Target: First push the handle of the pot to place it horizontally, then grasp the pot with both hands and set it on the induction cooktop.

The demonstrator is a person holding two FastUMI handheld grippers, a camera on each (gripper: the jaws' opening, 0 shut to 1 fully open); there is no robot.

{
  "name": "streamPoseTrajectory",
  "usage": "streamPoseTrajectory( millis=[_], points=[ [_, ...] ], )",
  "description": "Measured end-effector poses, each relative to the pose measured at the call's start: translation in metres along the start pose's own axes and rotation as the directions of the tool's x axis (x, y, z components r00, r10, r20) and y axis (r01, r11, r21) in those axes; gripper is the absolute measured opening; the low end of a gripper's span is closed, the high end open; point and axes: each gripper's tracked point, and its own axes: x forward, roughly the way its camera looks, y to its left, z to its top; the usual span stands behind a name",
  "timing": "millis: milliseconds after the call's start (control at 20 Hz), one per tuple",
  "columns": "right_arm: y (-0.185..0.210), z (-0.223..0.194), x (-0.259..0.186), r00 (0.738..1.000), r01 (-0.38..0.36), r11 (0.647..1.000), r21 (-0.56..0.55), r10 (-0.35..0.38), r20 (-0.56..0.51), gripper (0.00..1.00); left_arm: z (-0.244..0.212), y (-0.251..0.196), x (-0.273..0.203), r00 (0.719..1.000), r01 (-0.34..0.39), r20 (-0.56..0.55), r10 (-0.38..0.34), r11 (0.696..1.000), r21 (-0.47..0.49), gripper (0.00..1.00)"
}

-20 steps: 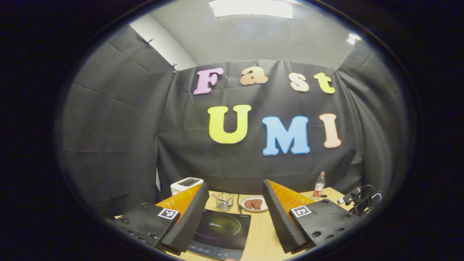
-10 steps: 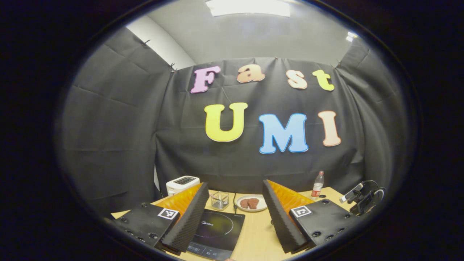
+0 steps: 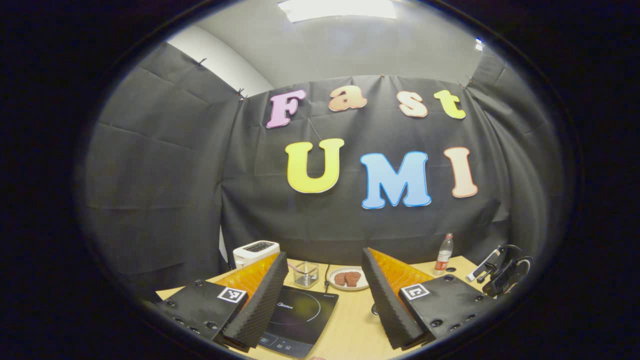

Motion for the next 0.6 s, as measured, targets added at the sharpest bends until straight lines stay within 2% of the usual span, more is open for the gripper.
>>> streamPoseTrajectory(
  millis=[50,100,550,600],
  points=[
    [0.000,0.003,0.002,1.000,-0.006,1.000,-0.007,0.006,0.005,0.01,-0.001,-0.001,-0.001,1.000,-0.010,-0.002,0.010,1.000,-0.001,0.96],
    [-0.001,0.005,0.004,1.000,-0.009,1.000,-0.017,0.010,0.012,0.01,-0.002,-0.001,-0.001,1.000,-0.020,-0.003,0.020,1.000,0.001,0.92],
    [0.010,0.036,0.023,0.997,-0.053,0.998,-0.038,0.055,0.058,0.01,-0.003,-0.012,-0.001,0.997,-0.072,-0.014,0.072,0.997,0.037,0.92],
    [0.010,0.038,0.027,0.997,-0.054,0.998,-0.027,0.055,0.060,0.01,-0.004,-0.013,0.000,0.997,-0.076,-0.017,0.077,0.996,0.040,0.96]
  ],
)
